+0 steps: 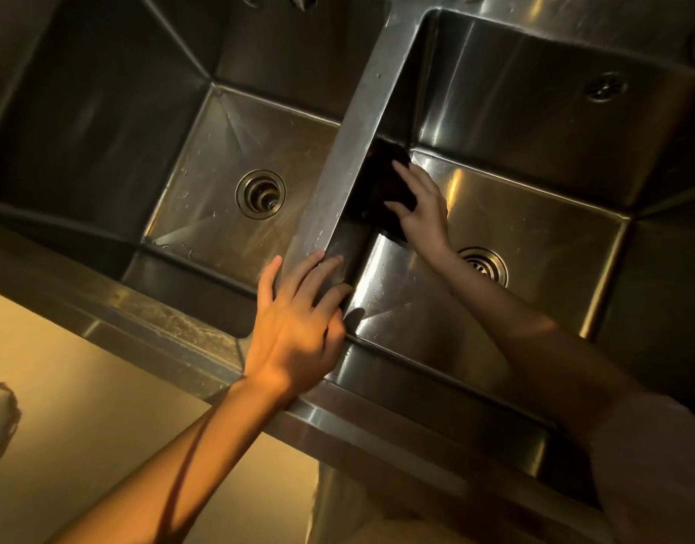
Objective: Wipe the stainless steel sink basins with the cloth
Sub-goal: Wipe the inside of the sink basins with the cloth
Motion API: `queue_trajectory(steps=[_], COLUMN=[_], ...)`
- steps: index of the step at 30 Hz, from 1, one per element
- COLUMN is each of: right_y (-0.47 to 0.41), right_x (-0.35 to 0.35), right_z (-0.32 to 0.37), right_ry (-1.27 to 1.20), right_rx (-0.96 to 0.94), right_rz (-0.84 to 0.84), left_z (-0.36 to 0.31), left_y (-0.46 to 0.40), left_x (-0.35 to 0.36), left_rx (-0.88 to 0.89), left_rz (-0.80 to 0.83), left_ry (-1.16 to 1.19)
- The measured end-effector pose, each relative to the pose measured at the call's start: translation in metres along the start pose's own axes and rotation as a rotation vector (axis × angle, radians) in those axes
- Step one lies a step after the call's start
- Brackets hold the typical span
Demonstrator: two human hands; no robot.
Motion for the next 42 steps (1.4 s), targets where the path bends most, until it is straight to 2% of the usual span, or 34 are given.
queue_trajectory(steps=[6, 10, 13, 24, 28, 33, 42], right_y=[0.015, 0.019, 0.012, 0.008, 0.013, 0.024, 0.046], right_x=[-0.059, -0.062, -0.043, 0.046, 0.055, 0.031, -0.048], right_z=[0.076, 0.080, 0.052, -0.061, -0.071, -0.030, 0.079], right_ry=[-0.211, -0.213, -0.167, -0.030, 0.008, -0.109, -0.293], right_rx=[-0.162, -0.215, -0.117, 0.253, 0.292, 0.205, -0.123], right_rz=[-0.095, -0.111, -0.092, 0.219, 0.207, 0.116, -0.050], left_z=[0.000, 0.000, -0.001, 0.000, -0.001, 0.001, 0.002], left_y=[0.000, -0.002, -0.001, 0.002, 0.001, 0.001, -0.001], left_x=[0.000, 0.000, 0.000, 0.000, -0.001, 0.001, 0.003], left_rx=[-0.017, -0.021, -0.022, 0.013, 0.011, -0.003, -0.034], left_rz=[0.032, 0.036, 0.032, -0.025, -0.024, 0.008, 0.048], left_ry=[0.001, -0.003, -0.003, -0.021, -0.019, -0.033, -0.059])
Point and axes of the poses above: each hand's wrist, its own y-axis away from the middle knuckle, its own x-axis out of the palm, z = x × y, the point moved 7 cm from there along -y, towards the middle knuckle, and after that the axes turned 5 degrees about y, right-handed, at the moved point
